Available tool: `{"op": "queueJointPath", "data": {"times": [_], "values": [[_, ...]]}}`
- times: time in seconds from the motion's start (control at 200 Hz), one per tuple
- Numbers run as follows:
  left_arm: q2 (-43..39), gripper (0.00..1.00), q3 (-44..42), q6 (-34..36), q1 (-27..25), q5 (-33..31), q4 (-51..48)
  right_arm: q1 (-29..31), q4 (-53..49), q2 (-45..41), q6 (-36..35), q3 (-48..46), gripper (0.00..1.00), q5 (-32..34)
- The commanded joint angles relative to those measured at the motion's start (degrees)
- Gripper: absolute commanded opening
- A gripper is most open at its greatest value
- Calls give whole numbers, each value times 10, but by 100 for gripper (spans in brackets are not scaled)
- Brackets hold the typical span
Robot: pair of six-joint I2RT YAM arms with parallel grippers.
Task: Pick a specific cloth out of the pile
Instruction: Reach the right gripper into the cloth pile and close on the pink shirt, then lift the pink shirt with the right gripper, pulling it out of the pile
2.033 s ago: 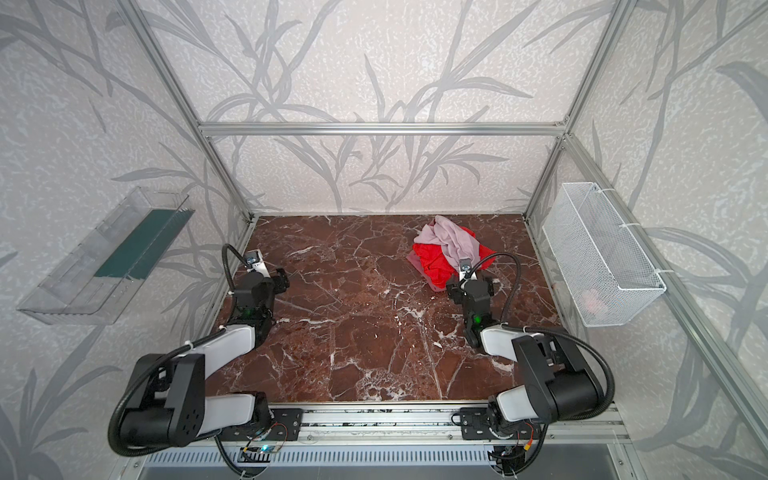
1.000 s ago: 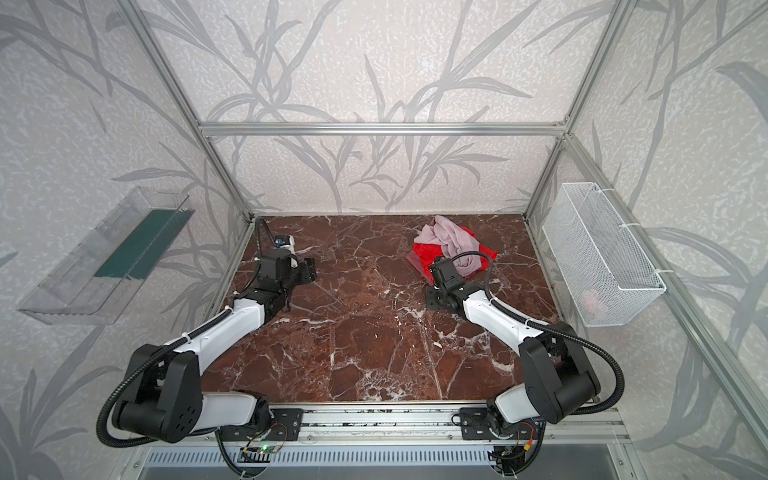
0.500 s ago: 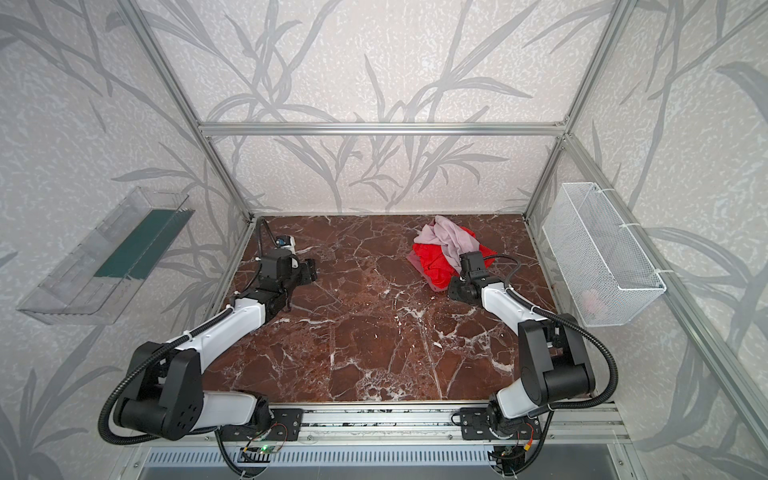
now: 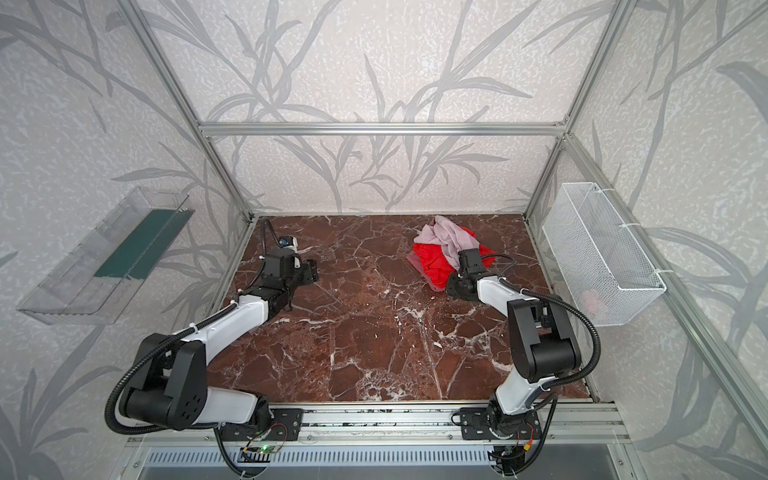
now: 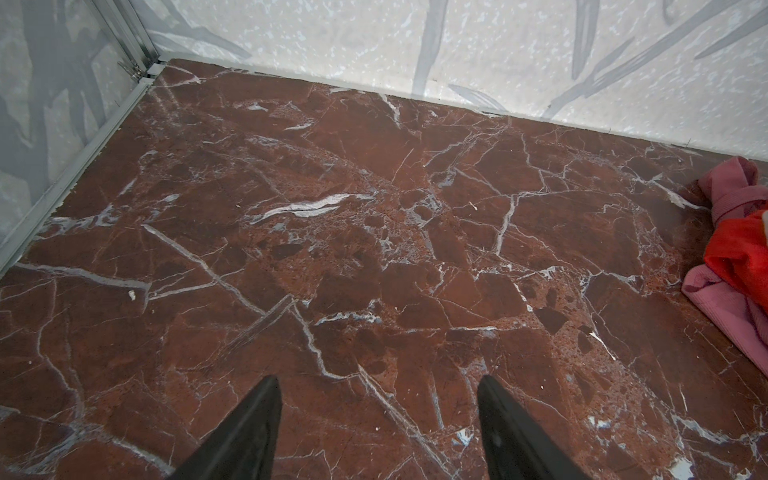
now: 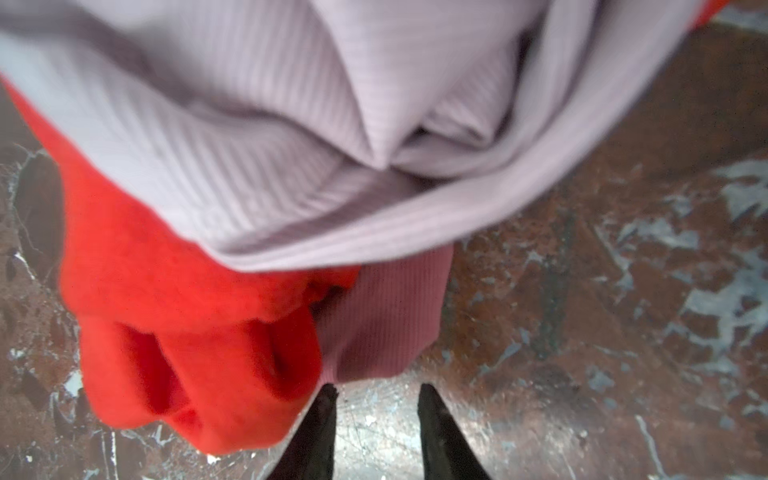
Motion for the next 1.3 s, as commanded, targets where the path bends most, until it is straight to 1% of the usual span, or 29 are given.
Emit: {"op": "queueJointPath", "data": {"times": [0.0,0.13,0.15,0.265,0.485,0.705,0.775,0.85,0.97,1.135,1.155,1.295], "values": [[5,72,21,6,-3,-12,-3,-2,8,9,1,20,36,0],[17,72,27,6,-3,-10,-1,-6,9,17,1,31,37,4],[19,72,29,6,-3,-10,-2,-7,9,33,2,32,37,2],[28,72,34,5,-3,-8,-4,-11,12,48,3,42,39,1],[35,72,38,4,-3,-9,-1,-14,11,68,4,55,38,7],[38,72,41,5,-3,-9,-1,-17,16,77,8,57,25,14],[38,72,41,5,-3,-9,-1,-18,16,78,9,57,15,18],[39,72,43,6,-3,-9,-1,-18,15,76,9,58,0,20],[40,71,45,6,-3,-9,-2,-19,10,63,9,57,0,16],[37,71,42,7,-3,-12,-5,-19,8,23,11,42,0,11],[36,71,42,8,-3,-13,-5,-19,5,4,11,42,0,11],[30,71,41,9,-3,-14,-9,-20,-12,-47,7,44,0,12]]}}
